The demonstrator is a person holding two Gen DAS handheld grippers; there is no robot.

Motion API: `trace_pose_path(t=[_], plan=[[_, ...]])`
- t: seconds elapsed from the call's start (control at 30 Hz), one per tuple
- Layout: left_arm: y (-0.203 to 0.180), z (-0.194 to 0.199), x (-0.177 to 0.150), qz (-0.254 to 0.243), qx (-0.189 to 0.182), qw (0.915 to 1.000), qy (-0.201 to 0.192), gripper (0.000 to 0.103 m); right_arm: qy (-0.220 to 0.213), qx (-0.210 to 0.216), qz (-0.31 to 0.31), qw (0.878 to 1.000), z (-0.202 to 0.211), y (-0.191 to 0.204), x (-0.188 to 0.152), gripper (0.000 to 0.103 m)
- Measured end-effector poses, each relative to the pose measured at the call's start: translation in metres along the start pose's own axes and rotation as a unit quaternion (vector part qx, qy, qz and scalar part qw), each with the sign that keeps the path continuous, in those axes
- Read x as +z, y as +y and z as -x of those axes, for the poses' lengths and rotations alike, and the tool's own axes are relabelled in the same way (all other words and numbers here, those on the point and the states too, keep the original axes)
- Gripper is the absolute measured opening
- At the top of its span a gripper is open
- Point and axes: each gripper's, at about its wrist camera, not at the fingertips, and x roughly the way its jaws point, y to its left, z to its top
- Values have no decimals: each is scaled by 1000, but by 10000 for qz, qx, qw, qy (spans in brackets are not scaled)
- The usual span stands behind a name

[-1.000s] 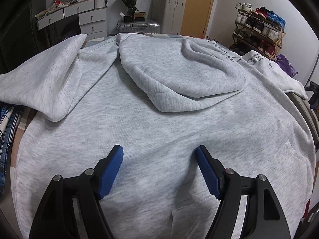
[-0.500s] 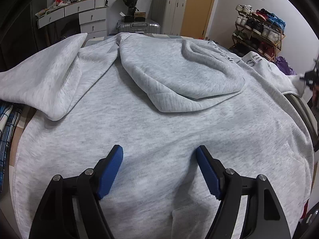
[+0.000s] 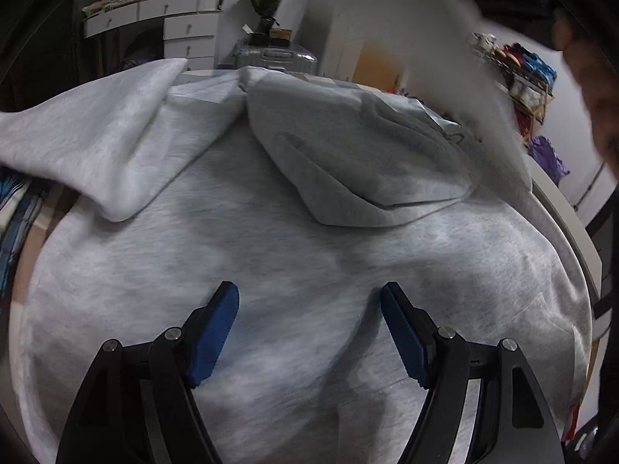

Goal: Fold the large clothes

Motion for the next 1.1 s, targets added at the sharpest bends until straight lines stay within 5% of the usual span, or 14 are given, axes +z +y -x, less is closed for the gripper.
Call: trace_pose_path(t=[0.07,0.17,0.37,0.53,0.77,0.93,1.0,1.1], plan=[[6,14,-6,64,24,9999,-111,72,426,-161,83,9989,-34,-1,-20,54],[23,45,-17,265,-27,9990,-367,72,493,-836,-104,9952,-41,-28,-40,56],[71,89,-5,1040,502,9899,-823,72,1185,-1643,-325,9787,-60,-76,-73,55],[138,116,27,2050,1226,9643,-1147,72,915,-1866,-281,9778,-15,-70,-84,55],[234,112,72,3042,1888,9240,-1346,72,135,-1895,-288,9814,82,-65,-115,71],[279,83,97,3526,2393,8996,-955,71,-218,-2061,-654,9761,125,-70,-137,74],[283,82,92,3699,2257,8934,-1186,31,-333,-2138,-848,9726,136,-76,-147,74],[277,93,92,3559,2345,8943,-1363,5,-499,-2112,-1190,9689,153,-86,-161,74]])
